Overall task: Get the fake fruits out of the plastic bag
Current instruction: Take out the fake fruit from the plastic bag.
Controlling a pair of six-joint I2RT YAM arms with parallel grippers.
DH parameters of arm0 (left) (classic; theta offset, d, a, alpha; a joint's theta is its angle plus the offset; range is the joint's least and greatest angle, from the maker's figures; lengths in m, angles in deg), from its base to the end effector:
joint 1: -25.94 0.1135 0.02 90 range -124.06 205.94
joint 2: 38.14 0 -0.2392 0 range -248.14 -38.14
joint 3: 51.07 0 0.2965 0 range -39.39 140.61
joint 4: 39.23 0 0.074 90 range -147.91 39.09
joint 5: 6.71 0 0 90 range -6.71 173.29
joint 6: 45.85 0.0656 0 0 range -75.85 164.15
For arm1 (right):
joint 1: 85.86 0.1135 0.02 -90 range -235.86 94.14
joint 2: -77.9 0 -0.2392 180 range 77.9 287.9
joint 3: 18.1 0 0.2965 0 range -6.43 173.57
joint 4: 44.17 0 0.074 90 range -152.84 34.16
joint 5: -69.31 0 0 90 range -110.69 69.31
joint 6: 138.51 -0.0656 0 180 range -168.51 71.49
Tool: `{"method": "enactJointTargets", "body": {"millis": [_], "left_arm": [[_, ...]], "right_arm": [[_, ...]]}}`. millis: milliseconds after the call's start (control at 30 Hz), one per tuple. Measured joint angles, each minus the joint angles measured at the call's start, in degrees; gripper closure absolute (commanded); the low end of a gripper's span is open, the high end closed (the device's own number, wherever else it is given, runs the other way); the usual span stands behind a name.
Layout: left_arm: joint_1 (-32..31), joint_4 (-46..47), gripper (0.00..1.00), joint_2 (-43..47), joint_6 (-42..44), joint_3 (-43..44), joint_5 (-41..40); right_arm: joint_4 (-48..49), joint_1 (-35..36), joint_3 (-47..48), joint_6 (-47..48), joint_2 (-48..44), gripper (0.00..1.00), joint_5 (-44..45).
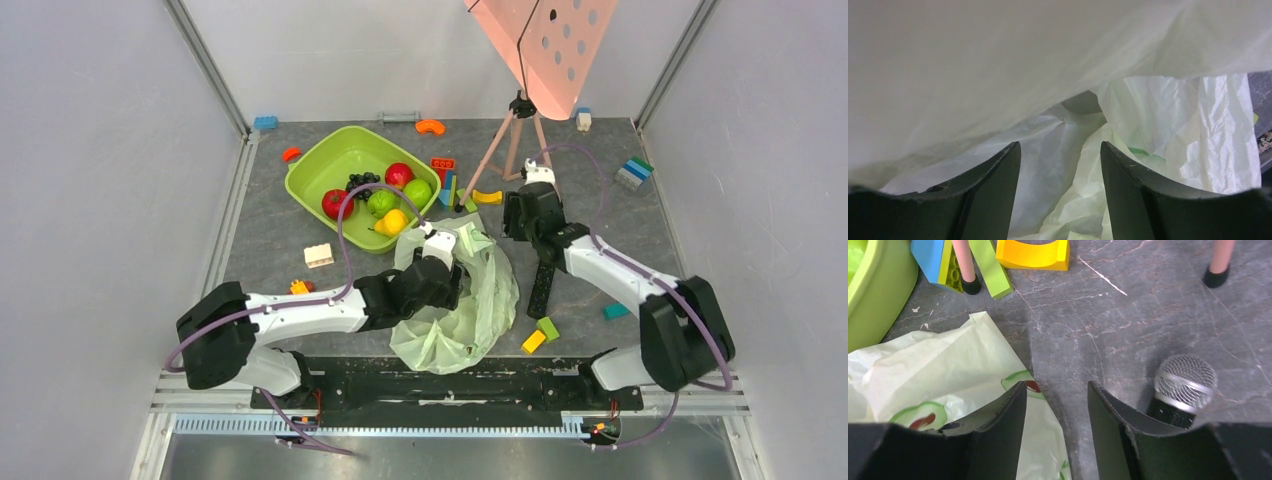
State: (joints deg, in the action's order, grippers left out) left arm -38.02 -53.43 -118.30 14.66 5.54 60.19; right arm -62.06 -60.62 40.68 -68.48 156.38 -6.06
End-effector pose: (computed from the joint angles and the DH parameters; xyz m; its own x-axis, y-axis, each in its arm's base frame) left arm 0.1799 -0.3096 0.1485 -0.5737 0.1428 -0.8065 0.4685 0.8649 -0.1802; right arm 0.3330 0.1387 0.1641 -0.5977 0.0836 -0.7974 -0.0292 0.9916 0.1258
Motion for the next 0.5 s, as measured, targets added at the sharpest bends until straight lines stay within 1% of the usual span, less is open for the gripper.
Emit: {"method": "enactJointTargets", "body": {"millis": [333, 500], "left_arm": [[0.1, 3.2, 0.29, -2.0, 0.9, 0.0, -0.6], [1.0, 4.6, 0.28, -4.0, 0.9, -0.1, -0.5]], "right_arm": [[3.1, -0.6, 6.8, 0.0, 15.9, 0.51, -7.4], [3.2, -0.6, 6.9, -0.1, 18.1, 0.51, -10.9]]}}
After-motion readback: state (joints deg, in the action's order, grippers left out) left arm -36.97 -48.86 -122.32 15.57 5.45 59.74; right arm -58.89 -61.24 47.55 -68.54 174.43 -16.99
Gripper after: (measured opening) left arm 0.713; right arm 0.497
